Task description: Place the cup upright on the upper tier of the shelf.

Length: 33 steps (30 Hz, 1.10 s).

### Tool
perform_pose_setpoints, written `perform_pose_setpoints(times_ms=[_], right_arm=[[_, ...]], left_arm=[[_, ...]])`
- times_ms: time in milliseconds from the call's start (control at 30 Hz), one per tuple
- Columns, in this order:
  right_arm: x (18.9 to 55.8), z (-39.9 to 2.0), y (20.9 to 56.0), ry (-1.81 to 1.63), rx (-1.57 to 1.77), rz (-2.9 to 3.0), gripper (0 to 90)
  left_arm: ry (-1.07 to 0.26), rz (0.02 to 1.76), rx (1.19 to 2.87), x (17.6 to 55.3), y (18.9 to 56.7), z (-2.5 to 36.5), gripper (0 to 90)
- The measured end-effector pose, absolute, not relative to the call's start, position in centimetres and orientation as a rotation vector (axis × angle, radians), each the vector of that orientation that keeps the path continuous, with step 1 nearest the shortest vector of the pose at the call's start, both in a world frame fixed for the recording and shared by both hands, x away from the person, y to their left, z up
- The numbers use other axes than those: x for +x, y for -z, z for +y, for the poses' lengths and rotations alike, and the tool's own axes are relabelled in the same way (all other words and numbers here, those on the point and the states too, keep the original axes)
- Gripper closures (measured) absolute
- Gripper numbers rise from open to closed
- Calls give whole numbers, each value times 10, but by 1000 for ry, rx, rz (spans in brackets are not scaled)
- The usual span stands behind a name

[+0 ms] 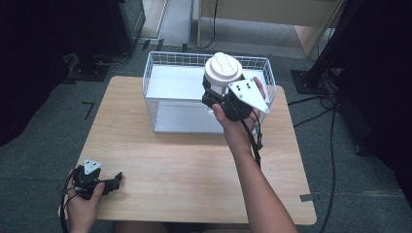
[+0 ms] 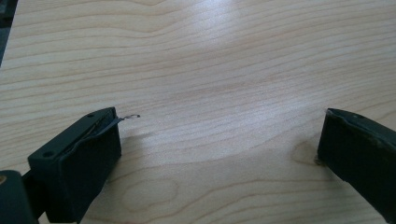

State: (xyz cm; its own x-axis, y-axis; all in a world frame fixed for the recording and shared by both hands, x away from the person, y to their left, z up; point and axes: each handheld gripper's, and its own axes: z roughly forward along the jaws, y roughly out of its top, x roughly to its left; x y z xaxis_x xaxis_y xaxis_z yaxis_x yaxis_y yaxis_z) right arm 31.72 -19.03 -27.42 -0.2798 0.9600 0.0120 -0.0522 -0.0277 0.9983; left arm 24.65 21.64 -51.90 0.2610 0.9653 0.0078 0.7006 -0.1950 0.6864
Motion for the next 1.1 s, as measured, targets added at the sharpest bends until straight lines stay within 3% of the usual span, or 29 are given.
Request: perform_pose_setpoints(times_ms=[667,1100], right_arm=[[403,-180,263,-1357,1119,1337,157],[431,-181,275,-1342,1174,1335,156]], left_arm=[[-605,1498,1974,247,519,216,1],[-602,1492,1980,246,519,216,0]])
